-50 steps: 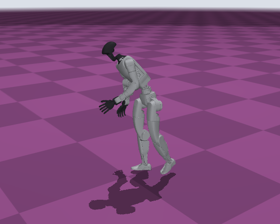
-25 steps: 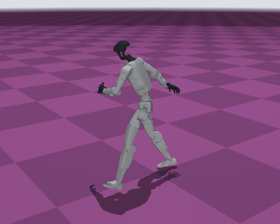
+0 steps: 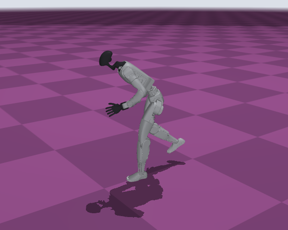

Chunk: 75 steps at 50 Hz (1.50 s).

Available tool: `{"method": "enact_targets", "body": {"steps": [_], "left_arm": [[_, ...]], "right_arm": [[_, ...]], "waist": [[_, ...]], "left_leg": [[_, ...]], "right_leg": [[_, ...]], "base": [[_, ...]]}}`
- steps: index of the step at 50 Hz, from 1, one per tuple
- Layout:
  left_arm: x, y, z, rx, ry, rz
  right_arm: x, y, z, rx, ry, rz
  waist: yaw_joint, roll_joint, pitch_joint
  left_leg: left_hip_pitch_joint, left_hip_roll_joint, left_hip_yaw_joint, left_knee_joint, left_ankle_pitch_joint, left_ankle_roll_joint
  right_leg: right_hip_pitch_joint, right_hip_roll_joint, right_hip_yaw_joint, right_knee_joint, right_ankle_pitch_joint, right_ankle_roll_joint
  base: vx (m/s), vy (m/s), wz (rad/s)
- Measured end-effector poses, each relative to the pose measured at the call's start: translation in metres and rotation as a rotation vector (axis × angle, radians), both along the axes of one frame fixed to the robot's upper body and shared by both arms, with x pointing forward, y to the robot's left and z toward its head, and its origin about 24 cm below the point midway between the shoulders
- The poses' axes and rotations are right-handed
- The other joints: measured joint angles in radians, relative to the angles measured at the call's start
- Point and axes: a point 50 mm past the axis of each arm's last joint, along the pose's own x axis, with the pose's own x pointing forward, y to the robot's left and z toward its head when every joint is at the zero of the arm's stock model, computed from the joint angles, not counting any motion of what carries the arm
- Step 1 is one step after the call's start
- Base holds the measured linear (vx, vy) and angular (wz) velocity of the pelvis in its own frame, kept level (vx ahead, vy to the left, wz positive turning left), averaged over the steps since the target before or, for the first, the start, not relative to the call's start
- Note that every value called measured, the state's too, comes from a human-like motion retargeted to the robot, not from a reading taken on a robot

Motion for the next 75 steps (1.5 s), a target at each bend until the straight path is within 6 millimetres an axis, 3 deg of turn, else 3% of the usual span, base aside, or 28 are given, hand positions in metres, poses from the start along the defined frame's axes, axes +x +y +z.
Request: {"method": "enact_targets", "body": {"steps": [2,5,8,11,15,20,21,22,23,24,28,30,31,32,33,36,38,40,43,46,50,55,57,58,60,65,70,75], "left_arm": [[-0.011,0.021,-0.028,0.035,0.089,0.093],[-0.030,0.042,-0.064,0.068,0.235,0.166],[-0.048,0.057,-0.093,0.110,0.371,0.188],[-0.066,0.076,-0.121,0.074,0.529,0.225],[-0.097,0.112,-0.159,-0.102,0.776,0.368],[-0.156,0.170,-0.199,-0.315,0.994,0.721],[-0.170,0.180,-0.207,-0.343,1.038,0.800],[-0.184,0.190,-0.215,-0.357,1.085,0.869],[-0.198,0.199,-0.222,-0.347,1.140,0.918],[-0.212,0.206,-0.229,-0.366,1.189,0.988],[-0.278,0.206,-0.264,-0.468,1.451,1.213],[-0.310,0.197,-0.276,-0.516,1.591,1.261],[-0.322,0.188,-0.282,-0.558,1.653,1.274],[-0.333,0.179,-0.287,-0.592,1.713,1.279],[-0.341,0.170,-0.291,-0.612,1.768,1.270],[-0.361,0.146,-0.300,-0.641,1.933,1.182],[-0.367,0.130,-0.304,-0.643,2.027,1.078],[-0.367,0.117,-0.307,-0.626,2.107,0.925],[-0.363,0.102,-0.311,-0.577,2.188,0.715],[-0.357,0.100,-0.312,-0.471,2.201,0.643],[-0.341,0.108,-0.313,-0.328,2.126,0.696],[-0.292,0.127,-0.311,-0.201,1.943,0.726],[-0.267,0.136,-0.307,-0.162,1.846,0.740],[-0.254,0.142,-0.303,-0.137,1.790,0.754],[-0.230,0.148,-0.297,-0.163,1.684,0.792],[-0.184,0.159,-0.277,-0.301,1.416,0.918],[-0.141,0.162,-0.257,-0.484,1.235,0.909],[-0.094,0.166,-0.233,-0.494,1.126,0.814]], "right_arm": [[0.060,-0.021,0.025,-0.102,-0.142,-0.129],[0.155,-0.046,0.090,-0.189,-0.436,-0.305],[0.241,-0.060,0.192,-0.236,-0.814,-0.383],[0.301,-0.047,0.315,-0.224,-1.203,-0.318],[0.326,-0.006,0.460,-0.142,-1.613,-0.111],[0.303,0.039,0.573,-0.128,-1.937,0.022],[0.296,0.044,0.586,-0.175,-1.946,0.029],[0.292,0.052,0.600,-0.576,-1.764,0.261],[0.290,0.049,0.606,-1.517,-0.842,0.577],[0.278,0.047,0.619,-1.802,-0.450,0.530],[0.267,0.057,0.640,-1.998,-0.260,0.574],[0.273,0.078,0.638,-1.863,-0.728,0.761],[0.273,0.101,0.634,-1.172,-1.643,0.911],[0.260,0.101,0.637,-0.521,-2.223,0.786],[0.256,0.102,0.635,-0.262,-2.395,0.765],[0.255,0.094,0.623,-0.123,-2.502,0.783],[0.260,0.096,0.611,-0.055,-2.505,0.801],[0.270,0.102,0.594,0.031,-2.479,0.830],[0.290,0.116,0.561,0.127,-2.385,0.892],[0.307,0.130,0.521,0.145,-2.237,1.005],[0.323,0.144,0.453,0.247,-2.060,1.052],[0.330,0.143,0.344,0.405,-1.813,0.871],[0.326,0.143,0.297,0.371,-1.666,0.813],[0.321,0.144,0.275,0.116,-1.462,0.971],[0.308,0.146,0.231,0.525,-1.565,0.515],[0.267,0.159,0.148,0.523,-1.265,0.432],[0.232,0.171,0.103,0.419,-0.974,0.677],[0.219,0.177,0.084,0.318,-0.781,0.867]], "waist": [[0.030,0.103,0.000],[0.047,0.232,0.000],[0.037,0.341,0.000],[0.017,0.415,0.000],[-0.037,0.444,0.000],[-0.070,0.410,0.000],[-0.062,0.401,0.000],[-0.049,0.391,0.000],[-0.028,0.381,0.000],[-0.019,0.366,0.000],[-0.031,0.311,-0.071],[-0.061,0.284,-0.121],[-0.079,0.269,-0.135],[-0.093,0.257,-0.146],[-0.100,0.249,-0.153],[-0.085,0.197,-0.171],[-0.061,0.165,-0.183],[-0.024,0.177,-0.205],[0.027,0.139,-0.198],[0.077,0.096,-0.186],[0.115,0.050,-0.159],[0.132,0.023,-0.115],[0.143,0.021,-0.102],[0.154,0.020,-0.095],[0.163,0.024,-0.093],[0.187,0.026,-0.108],[0.162,-0.016,-0.109],[0.132,-0.063,-0.101]], "left_leg": [[0.045,-0.013,-0.065,-0.059,0.017,-0.073],[0.099,-0.079,-0.164,-0.113,0.023,-0.124],[0.166,-0.184,-0.256,-0.133,0.012,-0.133],[0.234,-0.266,-0.334,-0.088,-0.023,-0.129],[0.313,-0.380,-0.395,0.104,-0.122,-0.102],[0.486,-0.452,-0.454,0.325,-0.275,-0.092],[0.534,-0.446,-0.465,0.333,-0.294,-0.089],[0.581,-0.437,-0.472,0.341,-0.313,-0.083],[0.625,-0.418,-0.475,0.348,-0.331,-0.073],[0.667,-0.409,-0.480,0.346,-0.339,-0.065],[0.820,-0.397,-0.554,0.287,-0.307,-0.072],[0.868,-0.390,-0.652,0.273,-0.261,-0.120],[0.887,-0.415,-0.693,0.283,-0.217,-0.128],[0.897,-0.437,-0.725,0.306,-0.172,-0.133],[0.893,-0.453,-0.738,0.352,-0.125,-0.133],[0.825,-0.459,-0.708,0.510,0.000,-0.133],[0.742,-0.403,-0.680,0.607,0.010,-0.133],[0.641,-0.280,-0.646,0.710,-0.064,-0.105],[0.577,-0.205,-0.505,0.724,-0.164,0.025],[0.540,-0.200,-0.428,0.645,-0.219,0.068],[0.500,-0.211,-0.355,0.474,-0.223,0.069],[0.474,-0.163,-0.203,0.256,-0.195,0.071],[0.477,-0.144,-0.160,0.153,-0.172,0.061],[0.484,-0.133,-0.141,0.096,-0.155,0.053],[0.491,-0.107,-0.117,-0.020,-0.108,0.027],[0.516,-0.025,-0.098,-0.266,-0.004,-0.071],[0.537,0.036,-0.113,-0.354,-0.081,-0.107],[0.564,0.071,-0.173,-0.323,-0.061,-0.111]], "right_leg": [[-0.012,0.074,-0.076,-0.090,-0.071,-0.110],[-0.101,0.153,-0.111,-0.157,-0.115,-0.152],[-0.191,0.162,-0.082,-0.234,-0.117,-0.153],[-0.227,0.135,-0.058,-0.389,-0.058,-0.147],[-0.171,0.024,-0.091,-0.704,0.077,-0.107],[-0.045,-0.073,-0.260,-1.025,0.224,0.045],[-0.042,-0.076,-0.301,-1.025,0.193,0.073],[-0.037,-0.076,-0.342,-1.025,0.160,0.094],[-0.027,-0.067,-0.387,-1.025,0.122,0.100],[-0.008,-0.071,-0.437,-1.025,0.090,0.102],[0.110,-0.131,-0.635,-1.025,0.070,0.093],[0.165,-0.148,-0.686,-1.025,0.148,0.076],[0.192,-0.172,-0.681,-1.025,0.203,0.068],[0.218,-0.193,-0.673,-1.023,0.250,0.057],[0.241,-0.205,-0.660,-1.014,0.280,0.039],[0.169,-0.287,-0.601,-0.701,0.159,0.051],[0.169,-0.262,-0.590,-0.642,0.106,-0.009],[0.239,-0.135,-0.609,-0.759,0.110,-0.099],[0.296,-0.094,-0.555,-0.795,0.102,-0.093],[0.337,-0.065,-0.489,-0.798,0.086,-0.064],[0.416,-0.028,-0.431,-0.832,0.067,-0.034],[0.540,0.016,-0.395,-0.863,0.014,-0.046],[0.583,0.034,-0.373,-0.851,-0.016,-0.056],[0.600,0.043,-0.356,-0.838,-0.033,-0.062],[0.629,0.065,-0.322,-0.809,-0.060,-0.074],[0.672,0.110,-0.204,-0.711,-0.109,-0.088],[0.729,0.103,-0.100,-0.675,-0.137,-0.076],[0.753,0.091,0.002,-0.644,-0.147,-0.086]], "base": [[0.54,0.35,1.28],[0.51,0.29,1.98],[0.49,0.27,2.53],[0.54,0.04,2.48],[0.67,-0.11,2.32],[0.83,-0.23,1.58],[0.87,-0.32,0.71],[0.88,-0.37,0.42],[0.88,-0.38,0.37],[0.89,-0.36,0.41],[0.94,-0.31,1.10],[0.95,-0.34,1.50],[0.92,-0.16,1.28],[0.91,-0.02,0.94],[0.88,-0.06,0.68],[0.76,-0.31,0.33],[0.55,-0.79,-0.01],[0.50,-0.76,-0.46],[0.54,-0.38,-0.88],[0.55,-0.25,-1.08],[0.52,-0.17,-0.92],[0.50,-0.10,-0.68],[0.51,-0.05,-0.79],[0.51,-0.02,-0.96],[0.52,0.00,-1.07],[0.53,0.09,-1.35],[0.53,0.21,-1.24],[0.50,0.30,-1.18]]}}
